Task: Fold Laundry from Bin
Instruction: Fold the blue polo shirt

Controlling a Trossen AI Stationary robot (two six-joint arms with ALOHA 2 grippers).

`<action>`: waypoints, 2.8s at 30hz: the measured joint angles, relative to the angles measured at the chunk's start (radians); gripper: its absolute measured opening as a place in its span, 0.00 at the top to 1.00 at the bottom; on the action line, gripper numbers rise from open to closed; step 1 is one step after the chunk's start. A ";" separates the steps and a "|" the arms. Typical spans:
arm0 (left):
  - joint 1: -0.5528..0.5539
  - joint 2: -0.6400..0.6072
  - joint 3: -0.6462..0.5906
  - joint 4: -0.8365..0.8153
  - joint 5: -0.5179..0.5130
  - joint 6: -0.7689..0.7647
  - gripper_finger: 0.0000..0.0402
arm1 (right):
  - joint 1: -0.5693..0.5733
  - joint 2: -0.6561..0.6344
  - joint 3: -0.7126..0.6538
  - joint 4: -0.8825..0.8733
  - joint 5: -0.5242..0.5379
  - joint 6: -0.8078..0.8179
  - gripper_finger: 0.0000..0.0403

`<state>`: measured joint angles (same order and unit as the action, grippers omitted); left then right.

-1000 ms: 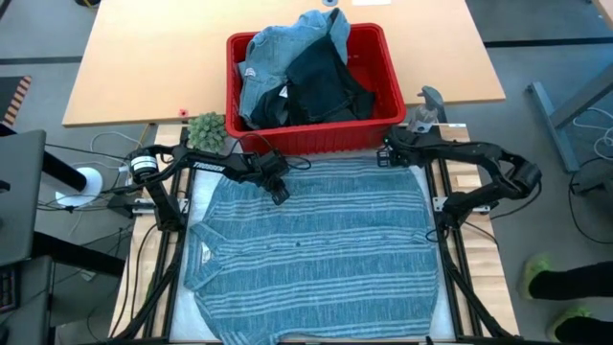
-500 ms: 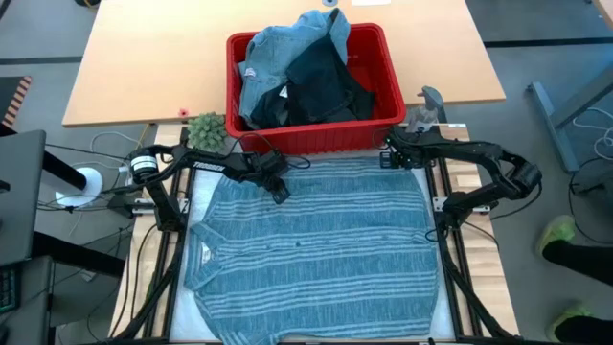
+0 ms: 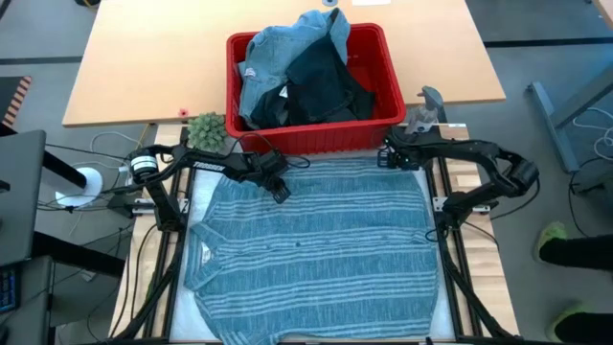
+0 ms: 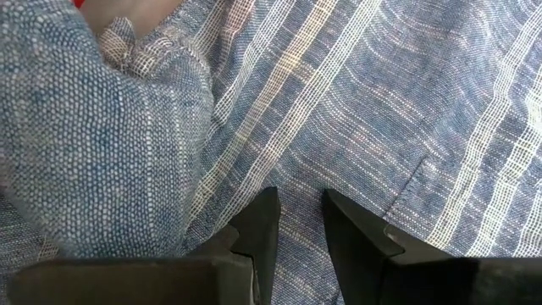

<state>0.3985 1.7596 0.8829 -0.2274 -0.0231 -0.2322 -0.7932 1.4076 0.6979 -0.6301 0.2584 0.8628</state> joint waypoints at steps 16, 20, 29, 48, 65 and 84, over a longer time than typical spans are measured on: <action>0.000 0.000 0.000 0.001 0.000 0.000 0.78 | -0.002 0.042 0.000 0.048 0.003 0.012 0.82; 0.000 0.000 0.000 0.001 0.000 0.000 0.78 | -0.001 0.036 0.000 0.047 0.028 0.005 0.95; 0.000 0.000 0.000 0.001 -0.001 -0.001 0.78 | -0.001 -0.025 0.000 0.046 0.090 0.029 0.93; 0.000 0.000 0.000 0.002 -0.012 -0.028 0.78 | 0.025 -0.159 0.000 0.027 0.065 -0.096 0.66; 0.000 0.000 0.000 0.014 -0.018 -0.061 0.78 | 0.083 0.094 0.000 -0.124 0.178 0.065 0.96; 0.002 -0.003 0.019 -0.006 0.066 -0.111 0.78 | 0.095 -0.260 0.014 -0.152 0.280 -0.066 0.92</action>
<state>0.4007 1.7564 0.9021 -0.2337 0.0427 -0.3437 -0.6979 1.1475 0.7119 -0.7819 0.5388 0.7968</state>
